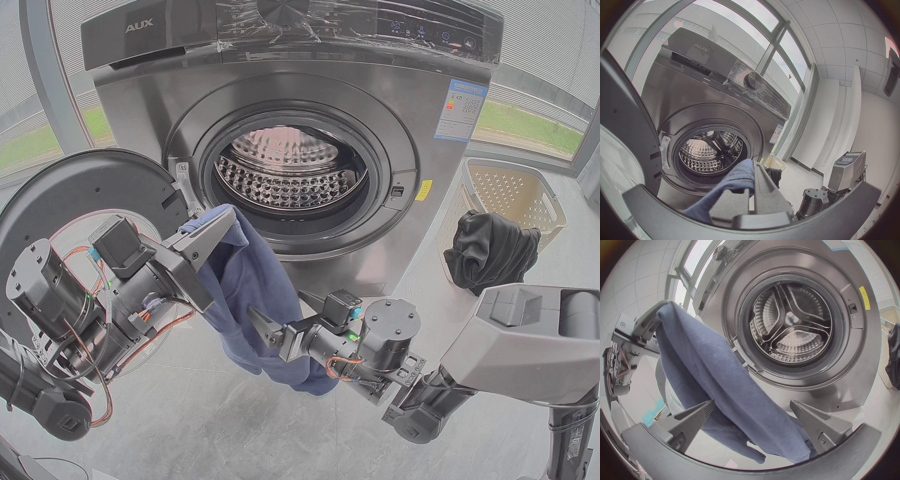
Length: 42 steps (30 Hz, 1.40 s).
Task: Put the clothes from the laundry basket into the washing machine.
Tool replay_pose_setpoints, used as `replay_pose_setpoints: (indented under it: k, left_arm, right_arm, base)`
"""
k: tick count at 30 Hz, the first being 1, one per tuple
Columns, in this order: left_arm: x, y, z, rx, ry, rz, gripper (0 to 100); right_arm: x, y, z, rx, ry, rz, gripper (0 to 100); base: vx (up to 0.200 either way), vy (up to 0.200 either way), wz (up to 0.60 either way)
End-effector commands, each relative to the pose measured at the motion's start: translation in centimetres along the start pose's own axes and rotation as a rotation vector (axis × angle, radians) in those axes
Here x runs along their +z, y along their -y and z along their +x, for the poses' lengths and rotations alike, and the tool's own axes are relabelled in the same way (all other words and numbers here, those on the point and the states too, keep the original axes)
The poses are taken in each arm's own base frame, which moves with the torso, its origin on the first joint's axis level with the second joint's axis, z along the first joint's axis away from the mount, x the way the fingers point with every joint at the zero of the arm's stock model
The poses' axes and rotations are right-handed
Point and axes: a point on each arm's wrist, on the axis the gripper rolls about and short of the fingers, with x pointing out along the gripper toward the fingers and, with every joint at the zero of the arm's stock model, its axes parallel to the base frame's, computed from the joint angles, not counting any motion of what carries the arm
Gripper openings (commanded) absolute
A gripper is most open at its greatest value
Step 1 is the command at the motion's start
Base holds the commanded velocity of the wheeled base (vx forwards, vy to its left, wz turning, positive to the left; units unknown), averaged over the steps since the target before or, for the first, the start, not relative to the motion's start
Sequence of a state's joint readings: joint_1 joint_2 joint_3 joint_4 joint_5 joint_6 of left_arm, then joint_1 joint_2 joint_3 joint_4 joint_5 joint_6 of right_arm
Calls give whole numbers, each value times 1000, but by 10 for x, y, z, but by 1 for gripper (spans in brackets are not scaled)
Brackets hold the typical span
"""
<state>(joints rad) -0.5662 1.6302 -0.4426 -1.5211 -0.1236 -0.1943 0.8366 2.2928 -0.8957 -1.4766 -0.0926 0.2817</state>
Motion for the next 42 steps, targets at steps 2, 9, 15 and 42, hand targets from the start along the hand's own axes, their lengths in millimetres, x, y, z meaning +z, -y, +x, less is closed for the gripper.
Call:
replay_pose_setpoints:
  k: [2, 9, 15, 42]
  left_arm:
    - [-1, 0, 1, 3, 0, 1, 0]
    - [-1, 0, 1, 3, 0, 1, 0]
    - [-1, 0, 1, 1, 0, 1, 0]
    - [1, 0, 0, 0, 6, 1, 0]
  right_arm:
    - [-28, -34, 6, 84, -52, -22, 100]
    - [-34, -57, 15, 130, -70, -22, 100]
    - [-31, -55, 27, 119, -63, -44, 100]
    - [-5, 15, 5, -72, -54, -91, 100]
  base:
    - [0, 0, 0]
    - [0, 0, 0]
    - [0, 0, 0]
    - [0, 0, 0]
